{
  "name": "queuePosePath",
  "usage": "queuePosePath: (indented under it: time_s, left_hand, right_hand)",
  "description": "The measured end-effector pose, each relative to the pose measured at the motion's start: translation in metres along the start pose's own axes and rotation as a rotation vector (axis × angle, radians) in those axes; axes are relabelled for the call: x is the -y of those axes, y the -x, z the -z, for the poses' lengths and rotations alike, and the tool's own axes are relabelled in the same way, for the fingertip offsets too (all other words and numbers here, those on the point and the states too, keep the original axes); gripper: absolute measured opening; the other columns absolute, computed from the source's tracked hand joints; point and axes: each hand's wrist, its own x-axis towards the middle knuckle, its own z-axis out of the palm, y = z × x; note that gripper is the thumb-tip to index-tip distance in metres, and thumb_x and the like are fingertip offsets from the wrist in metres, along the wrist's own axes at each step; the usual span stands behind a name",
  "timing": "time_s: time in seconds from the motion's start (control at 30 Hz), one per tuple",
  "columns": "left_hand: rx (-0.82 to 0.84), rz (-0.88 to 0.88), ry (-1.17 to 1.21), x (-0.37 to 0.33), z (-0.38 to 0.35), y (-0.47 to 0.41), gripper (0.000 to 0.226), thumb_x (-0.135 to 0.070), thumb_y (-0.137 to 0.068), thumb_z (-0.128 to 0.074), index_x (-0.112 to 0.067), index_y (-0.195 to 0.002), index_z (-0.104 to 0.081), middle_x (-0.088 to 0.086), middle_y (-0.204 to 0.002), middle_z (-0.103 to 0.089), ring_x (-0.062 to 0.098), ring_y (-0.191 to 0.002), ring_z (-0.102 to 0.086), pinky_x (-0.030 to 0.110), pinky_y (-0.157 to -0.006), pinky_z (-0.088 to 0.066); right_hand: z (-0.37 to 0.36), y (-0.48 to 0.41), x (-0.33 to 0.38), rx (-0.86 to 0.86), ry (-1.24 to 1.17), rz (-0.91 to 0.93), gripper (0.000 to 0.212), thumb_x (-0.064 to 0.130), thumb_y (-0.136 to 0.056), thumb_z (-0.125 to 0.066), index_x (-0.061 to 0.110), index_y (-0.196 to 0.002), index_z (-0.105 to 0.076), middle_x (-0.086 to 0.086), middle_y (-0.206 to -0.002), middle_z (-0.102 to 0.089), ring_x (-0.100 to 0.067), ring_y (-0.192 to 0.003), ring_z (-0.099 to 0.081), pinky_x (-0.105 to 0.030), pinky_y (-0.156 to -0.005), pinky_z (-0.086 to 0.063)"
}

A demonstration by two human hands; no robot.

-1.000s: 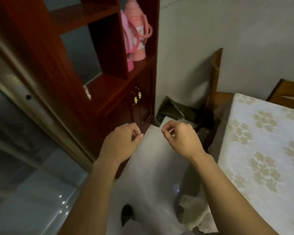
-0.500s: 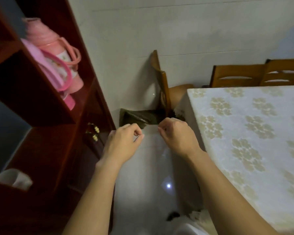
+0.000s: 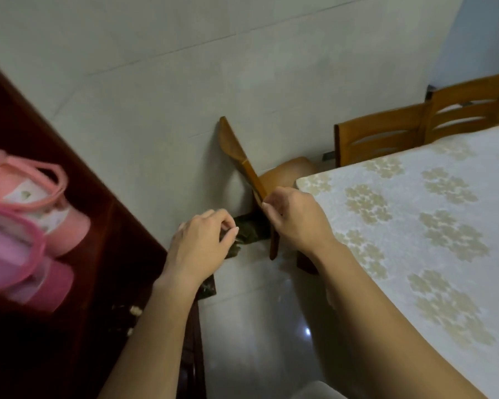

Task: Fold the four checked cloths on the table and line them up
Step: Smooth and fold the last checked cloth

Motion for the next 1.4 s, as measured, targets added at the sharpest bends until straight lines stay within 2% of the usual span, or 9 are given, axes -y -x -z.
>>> queuePosePath:
  time_s: [0.2,0.37,0.53,0.67,0.87,1.0,1.13,1.27,1.4]
  left_hand:
    - [0.181,-0.209,0.09,-0.058,-0.057,-0.093,0.009,-0.044,-0.097,-0.059,-0.036,-0.093,-0.06,-0.016,-0.095,-0.061,0.01,-0.091,-0.062,0.042,-0.079,-0.056]
    - [0.284,-0.509,0.111,-0.138,-0.1,-0.179,0.008,-0.043,-0.1,-0.056,-0.036,-0.101,-0.06,-0.019,-0.102,-0.062,0.008,-0.094,-0.063,0.027,-0.068,-0.049]
    - [0.402,-0.813,0.179,-0.218,-0.13,-0.245,0.012,-0.042,-0.102,-0.056,-0.033,-0.11,-0.061,-0.017,-0.109,-0.063,0.008,-0.101,-0.061,0.032,-0.085,-0.054]
    - [0.458,-0.994,0.21,-0.263,-0.148,-0.287,0.013,-0.041,-0.102,-0.055,-0.033,-0.11,-0.062,-0.014,-0.111,-0.065,0.011,-0.102,-0.06,0.033,-0.087,-0.052]
    - [0.601,-1.205,0.286,-0.325,-0.185,-0.299,0.013,-0.04,-0.101,-0.056,-0.032,-0.108,-0.063,-0.015,-0.112,-0.064,0.011,-0.105,-0.06,0.036,-0.092,-0.049]
    - [0.681,-1.35,0.255,-0.369,-0.211,-0.277,0.017,-0.042,-0.102,-0.053,-0.031,-0.112,-0.063,-0.013,-0.113,-0.065,0.013,-0.107,-0.059,0.036,-0.096,-0.047]
    - [0.69,-1.413,0.202,-0.42,-0.238,-0.262,0.023,-0.043,-0.103,-0.052,-0.031,-0.12,-0.061,-0.011,-0.12,-0.063,0.016,-0.115,-0.054,0.034,-0.1,-0.04]
    - [0.672,-1.451,0.142,-0.49,-0.271,-0.252,0.028,-0.043,-0.103,-0.052,-0.03,-0.127,-0.058,-0.009,-0.128,-0.06,0.018,-0.121,-0.052,0.035,-0.105,-0.037]
    - [0.737,-1.351,0.244,-0.569,-0.331,-0.242,0.047,-0.041,-0.101,-0.057,-0.029,-0.145,-0.046,-0.005,-0.147,-0.05,0.02,-0.135,-0.045,0.038,-0.113,-0.036]
  right_hand:
    - [0.055,-0.009,-0.099,-0.087,0.146,-0.298,0.017,0.035,-0.097,-0.059,0.025,-0.104,-0.07,0.006,-0.101,-0.072,-0.013,-0.088,-0.065,-0.031,-0.076,-0.055]
    - [0.115,-0.001,-0.161,-0.267,0.239,-0.576,0.016,0.032,-0.098,-0.057,0.024,-0.105,-0.07,0.008,-0.102,-0.072,-0.013,-0.089,-0.066,-0.036,-0.075,-0.058]
    - [0.155,0.006,-0.191,-0.424,0.339,-0.825,0.014,0.033,-0.098,-0.058,0.027,-0.103,-0.069,0.011,-0.101,-0.071,-0.013,-0.093,-0.065,-0.035,-0.075,-0.056]
    - [0.179,-0.001,-0.199,-0.506,0.406,-0.978,0.016,0.033,-0.099,-0.056,0.027,-0.105,-0.069,0.011,-0.104,-0.07,-0.012,-0.095,-0.064,-0.033,-0.075,-0.054]
    - [0.175,0.038,-0.208,-0.642,0.501,-1.18,0.017,0.03,-0.099,-0.055,0.025,-0.109,-0.068,0.011,-0.105,-0.07,-0.011,-0.094,-0.063,-0.028,-0.072,-0.048]
    - [0.175,0.086,-0.225,-0.726,0.501,-1.317,0.017,0.029,-0.099,-0.057,0.024,-0.11,-0.069,0.007,-0.107,-0.069,-0.014,-0.095,-0.064,-0.034,-0.079,-0.055]
    - [0.191,0.122,-0.267,-0.848,0.49,-1.396,0.016,0.028,-0.098,-0.058,0.023,-0.109,-0.069,0.005,-0.107,-0.068,-0.016,-0.095,-0.063,-0.038,-0.083,-0.054]
    - [0.217,0.143,-0.328,-0.825,0.48,-1.391,0.018,0.03,-0.098,-0.058,0.023,-0.113,-0.067,0.003,-0.112,-0.066,-0.016,-0.092,-0.061,-0.038,-0.088,-0.051]
    - [0.251,0.177,-0.404,-0.824,0.463,-1.401,0.031,0.029,-0.099,-0.058,0.021,-0.129,-0.061,0.0,-0.128,-0.062,-0.02,-0.109,-0.06,-0.033,-0.096,-0.048]
